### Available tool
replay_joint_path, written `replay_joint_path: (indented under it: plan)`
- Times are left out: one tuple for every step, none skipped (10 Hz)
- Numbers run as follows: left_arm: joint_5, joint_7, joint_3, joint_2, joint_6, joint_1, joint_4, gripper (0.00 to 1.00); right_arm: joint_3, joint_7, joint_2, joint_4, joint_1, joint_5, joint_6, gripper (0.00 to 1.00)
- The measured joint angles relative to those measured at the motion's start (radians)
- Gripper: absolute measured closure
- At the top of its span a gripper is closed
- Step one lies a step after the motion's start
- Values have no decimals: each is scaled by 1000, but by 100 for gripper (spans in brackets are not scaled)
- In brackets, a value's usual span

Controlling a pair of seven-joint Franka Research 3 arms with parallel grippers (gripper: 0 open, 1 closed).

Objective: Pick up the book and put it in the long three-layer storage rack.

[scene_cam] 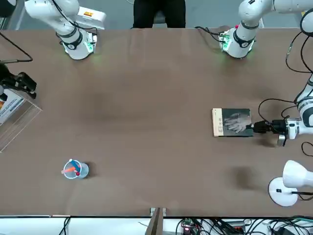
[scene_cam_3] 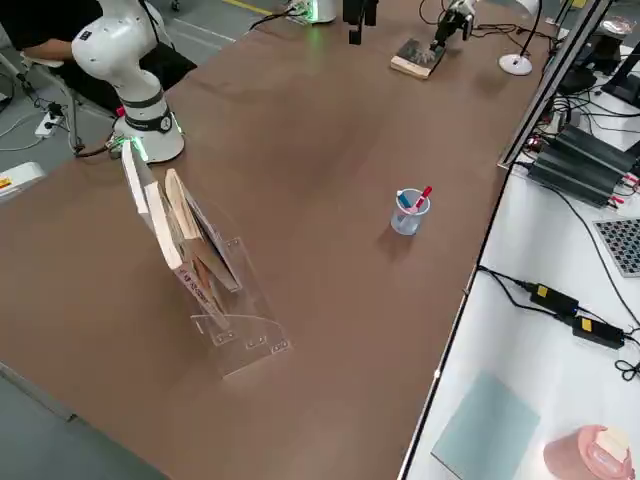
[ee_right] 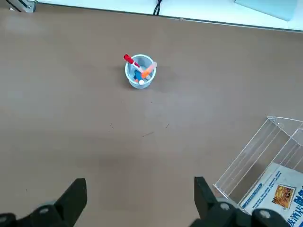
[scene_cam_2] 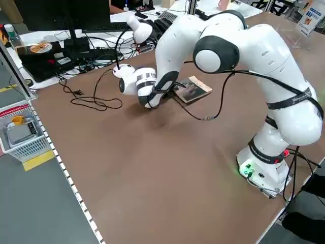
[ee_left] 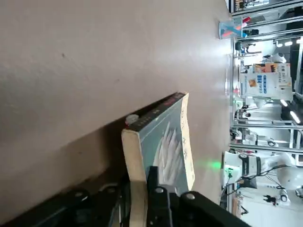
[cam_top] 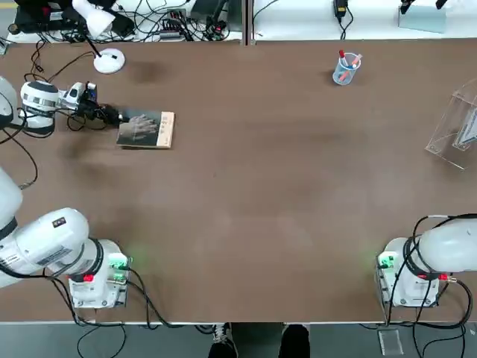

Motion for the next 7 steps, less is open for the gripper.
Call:
replay_joint_path:
  plan:
    - [0,0,0,0,-9,0,0,98,0,0,0,0,0,0,0,0]
    - [0,-2,0,0,-23,0,3,98,0,0,0,0,0,0,0,0]
    - [0,-10,0,0,-48,0,10,99,0,0,0,0,0,0,0,0]
    - [0,-30,0,0,-82,0,24,99,0,0,0,0,0,0,0,0]
    - [0,-59,-2,0,-112,0,44,100,0,0,0,0,0,0,0,0]
    - [0,-100,-4,-3,-139,-1,68,100,0,0,0,0,0,0,0,0]
    - [0,-149,-8,-8,-168,-3,93,100,0,0,0,0,0,0,0,0]
